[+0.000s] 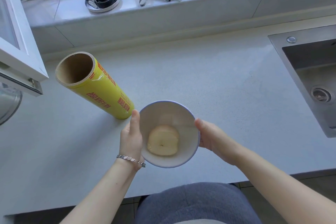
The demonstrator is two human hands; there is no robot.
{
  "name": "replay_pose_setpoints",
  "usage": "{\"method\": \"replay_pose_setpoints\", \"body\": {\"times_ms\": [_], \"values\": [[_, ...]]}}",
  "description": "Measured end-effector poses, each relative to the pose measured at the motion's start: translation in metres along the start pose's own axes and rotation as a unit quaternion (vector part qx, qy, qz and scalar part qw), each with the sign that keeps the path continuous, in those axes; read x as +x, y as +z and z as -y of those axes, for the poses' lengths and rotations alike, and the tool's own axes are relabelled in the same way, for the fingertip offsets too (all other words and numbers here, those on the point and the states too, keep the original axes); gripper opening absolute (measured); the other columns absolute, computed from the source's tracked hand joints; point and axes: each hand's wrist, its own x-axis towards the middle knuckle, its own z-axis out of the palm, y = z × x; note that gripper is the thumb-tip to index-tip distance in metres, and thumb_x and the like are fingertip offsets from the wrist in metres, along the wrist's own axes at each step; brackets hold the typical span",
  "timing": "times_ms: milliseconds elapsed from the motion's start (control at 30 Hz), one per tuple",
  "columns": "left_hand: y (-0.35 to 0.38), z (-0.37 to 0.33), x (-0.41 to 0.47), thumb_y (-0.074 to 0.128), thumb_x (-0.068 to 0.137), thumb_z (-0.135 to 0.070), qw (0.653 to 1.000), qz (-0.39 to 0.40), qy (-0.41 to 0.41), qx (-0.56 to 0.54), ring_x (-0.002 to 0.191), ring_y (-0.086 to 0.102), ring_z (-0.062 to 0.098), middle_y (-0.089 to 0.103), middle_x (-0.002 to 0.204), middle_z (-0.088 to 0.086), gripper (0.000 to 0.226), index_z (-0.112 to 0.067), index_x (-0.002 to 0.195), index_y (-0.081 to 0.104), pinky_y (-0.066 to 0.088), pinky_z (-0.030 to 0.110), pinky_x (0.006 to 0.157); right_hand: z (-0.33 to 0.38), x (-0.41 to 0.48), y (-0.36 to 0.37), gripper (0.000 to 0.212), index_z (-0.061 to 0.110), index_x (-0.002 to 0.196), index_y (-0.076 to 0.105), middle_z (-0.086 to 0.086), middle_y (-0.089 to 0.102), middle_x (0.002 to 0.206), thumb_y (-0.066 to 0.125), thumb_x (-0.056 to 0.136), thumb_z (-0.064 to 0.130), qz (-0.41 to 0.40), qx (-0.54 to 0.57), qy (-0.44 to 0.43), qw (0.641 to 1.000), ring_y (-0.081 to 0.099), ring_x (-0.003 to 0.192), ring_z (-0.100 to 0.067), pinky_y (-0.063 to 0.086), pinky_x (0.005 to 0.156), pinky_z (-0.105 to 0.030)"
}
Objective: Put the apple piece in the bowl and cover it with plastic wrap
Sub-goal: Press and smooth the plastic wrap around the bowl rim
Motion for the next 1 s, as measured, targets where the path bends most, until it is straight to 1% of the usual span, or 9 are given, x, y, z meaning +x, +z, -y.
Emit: {"method": "replay_pose_setpoints", "body": {"times_ms": [100, 200, 300, 433, 567, 700, 767, 867, 1000], "values": [[0.001, 0.007, 0.001, 0.036, 0.092, -0.049, 0.999, 0.026, -0.032, -0.032, 0.090, 0.064, 0.017, 0.072, 0.089, -0.005, 0.040, -0.023, 0.087, 0.066, 0.050, 0.036, 0.085, -0.007, -0.001, 0.005, 0.031, 0.026, 0.092, 0.064, 0.012, 0.069, 0.082, 0.054, 0.075, 0.050, -0.048, -0.005, -0.048, 0.998, 0.064, 0.077, -0.002, 0.049, 0.069, -0.016], [-0.006, 0.010, 0.010, 0.039, 0.094, -0.038, 0.998, 0.055, -0.026, 0.028, 0.092, 0.063, 0.016, 0.072, 0.085, -0.009, 0.033, -0.025, 0.086, 0.068, 0.047, 0.034, 0.086, -0.007, 0.001, 0.000, 0.033, 0.015, 0.089, 0.064, 0.005, 0.063, 0.075, 0.048, 0.078, 0.042, -0.079, -0.023, -0.032, 0.996, 0.059, 0.068, -0.006, 0.047, 0.062, -0.016], [-0.011, -0.001, 0.026, 0.036, 0.096, -0.027, 0.980, 0.132, 0.017, 0.148, 0.100, 0.060, 0.011, 0.065, 0.106, -0.002, 0.028, -0.022, 0.098, 0.064, 0.043, 0.030, 0.094, -0.007, 0.000, -0.007, 0.026, 0.018, 0.087, 0.066, 0.012, 0.066, 0.071, 0.054, 0.081, 0.040, -0.071, -0.059, -0.028, 0.995, 0.062, 0.068, -0.004, 0.048, 0.061, -0.015], [-0.002, -0.001, 0.031, 0.034, 0.095, -0.039, 0.950, 0.222, -0.009, 0.219, 0.079, 0.065, -0.001, 0.068, 0.091, -0.006, 0.038, -0.019, 0.100, 0.067, 0.049, 0.015, 0.075, -0.010, 0.002, -0.006, 0.017, 0.024, 0.097, 0.066, 0.016, 0.068, 0.071, 0.050, 0.090, 0.025, -0.071, -0.059, -0.032, 0.995, 0.063, 0.067, 0.002, 0.046, 0.057, -0.011], [-0.004, 0.018, 0.027, 0.041, 0.090, -0.046, 0.966, 0.161, -0.110, 0.167, 0.087, 0.062, 0.023, 0.069, 0.086, 0.001, 0.039, -0.019, 0.084, 0.069, 0.046, 0.037, 0.086, -0.016, 0.007, -0.003, 0.021, 0.035, 0.102, 0.063, 0.016, 0.069, 0.078, 0.045, 0.092, 0.032, -0.110, 0.005, 0.008, 0.994, 0.064, 0.066, -0.002, 0.048, 0.051, -0.019], [-0.006, 0.035, 0.030, 0.059, 0.054, -0.078, 0.961, 0.111, -0.212, 0.136, 0.086, 0.059, 0.029, 0.062, 0.091, 0.013, 0.069, -0.018, 0.085, 0.070, 0.041, 0.041, 0.079, -0.023, 0.016, -0.005, 0.028, 0.029, 0.084, 0.066, 0.004, 0.066, 0.077, 0.043, 0.090, 0.044, -0.162, 0.043, 0.090, 0.982, 0.061, 0.064, -0.014, 0.046, 0.055, -0.025], [-0.005, 0.040, 0.037, 0.057, 0.044, -0.083, 0.963, 0.056, -0.220, 0.147, 0.072, 0.054, 0.026, 0.053, 0.076, 0.011, 0.079, -0.015, 0.084, 0.064, 0.037, 0.035, 0.066, -0.024, 0.024, -0.007, 0.035, 0.025, 0.082, 0.065, 0.001, 0.065, 0.078, 0.041, 0.090, 0.048, -0.163, 0.042, 0.117, 0.979, 0.059, 0.068, -0.019, 0.049, 0.053, -0.024], [-0.001, 0.042, 0.048, 0.050, 0.051, -0.081, 0.967, -0.005, -0.209, 0.144, 0.067, 0.041, 0.021, 0.036, 0.066, 0.004, 0.068, -0.018, 0.076, 0.047, 0.028, 0.029, 0.057, -0.021, 0.035, -0.011, 0.037, 0.022, 0.080, 0.062, 0.002, 0.064, 0.074, 0.037, 0.093, 0.045, -0.180, 0.035, 0.120, 0.976, 0.058, 0.063, -0.014, 0.051, 0.051, -0.021], [0.006, 0.054, 0.069, 0.042, 0.075, -0.071, 0.960, -0.023, -0.255, 0.112, 0.070, 0.048, 0.021, 0.049, 0.076, 0.003, 0.058, -0.015, 0.079, 0.056, 0.039, 0.029, 0.064, -0.020, 0.050, -0.019, 0.030, 0.022, 0.096, 0.061, -0.003, 0.064, 0.089, 0.033, 0.097, 0.033, -0.196, 0.023, 0.097, 0.976, 0.060, 0.076, -0.016, 0.051, 0.066, -0.024]]}}
